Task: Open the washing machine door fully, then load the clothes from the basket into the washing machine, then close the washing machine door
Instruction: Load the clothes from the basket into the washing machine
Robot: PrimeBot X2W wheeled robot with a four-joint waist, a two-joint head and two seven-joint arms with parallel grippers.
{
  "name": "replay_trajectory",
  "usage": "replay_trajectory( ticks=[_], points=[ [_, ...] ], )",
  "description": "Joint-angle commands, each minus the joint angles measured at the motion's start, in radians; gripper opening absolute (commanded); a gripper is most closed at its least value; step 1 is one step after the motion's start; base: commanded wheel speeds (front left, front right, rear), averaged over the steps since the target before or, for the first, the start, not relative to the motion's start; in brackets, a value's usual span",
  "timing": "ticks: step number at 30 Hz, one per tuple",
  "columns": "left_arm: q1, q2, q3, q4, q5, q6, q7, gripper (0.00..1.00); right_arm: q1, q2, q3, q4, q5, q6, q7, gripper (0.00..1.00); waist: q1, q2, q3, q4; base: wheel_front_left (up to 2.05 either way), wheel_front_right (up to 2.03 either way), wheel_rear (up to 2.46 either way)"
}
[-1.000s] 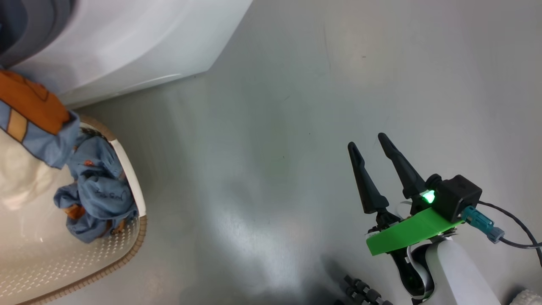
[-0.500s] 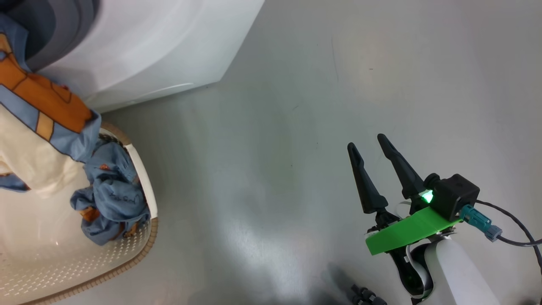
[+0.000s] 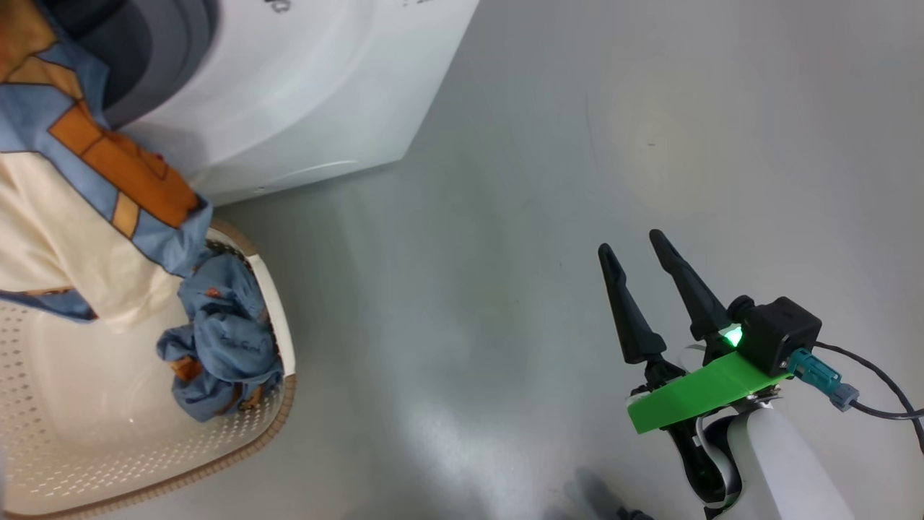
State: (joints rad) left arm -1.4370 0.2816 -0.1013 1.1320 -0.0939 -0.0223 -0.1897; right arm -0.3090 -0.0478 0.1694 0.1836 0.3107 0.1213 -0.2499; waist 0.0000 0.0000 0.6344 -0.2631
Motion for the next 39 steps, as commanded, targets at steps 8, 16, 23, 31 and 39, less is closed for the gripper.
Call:
replay_trajectory(
  ticks=[8, 16, 23, 31, 39],
  points=[
    [0.061, -0.005, 0.000, -0.029, -0.035, -0.012, -0.048, 1.00, 0.005, -0.002, -0.006, -0.012, -0.012, 0.009, -0.012, 1.00, 0.0000, 0.0000, -0.049, 0.048, 0.00, 0.00, 0.00],
    [0.135, -0.027, 0.003, -0.080, -0.061, -0.014, -0.067, 1.00, 0.007, -0.002, -0.020, -0.014, -0.017, 0.009, -0.012, 1.00, 0.0000, 0.0000, -0.078, 0.077, 0.00, 0.00, 0.00],
    [0.257, -0.027, 0.019, -0.204, -0.085, -0.016, -0.071, 1.00, 0.017, -0.002, -0.034, -0.024, -0.024, 0.009, -0.012, 1.00, 0.0000, 0.0000, -0.093, 0.094, 0.00, 0.00, 0.00],
    [0.460, -0.031, 0.035, -0.451, -0.101, -0.008, -0.072, 1.00, 0.034, -0.002, -0.045, -0.033, -0.035, 0.009, -0.012, 1.00, 0.0000, 0.0000, -0.111, 0.117, 0.00, 0.00, 0.00],
    [0.692, -0.021, 0.062, -0.702, -0.120, 0.022, -0.072, 1.00, 0.044, -0.002, -0.048, -0.044, -0.045, 0.009, -0.012, 1.00, 0.0000, 0.0000, -0.119, 0.127, 0.00, 0.00, 0.00]
  ],
)
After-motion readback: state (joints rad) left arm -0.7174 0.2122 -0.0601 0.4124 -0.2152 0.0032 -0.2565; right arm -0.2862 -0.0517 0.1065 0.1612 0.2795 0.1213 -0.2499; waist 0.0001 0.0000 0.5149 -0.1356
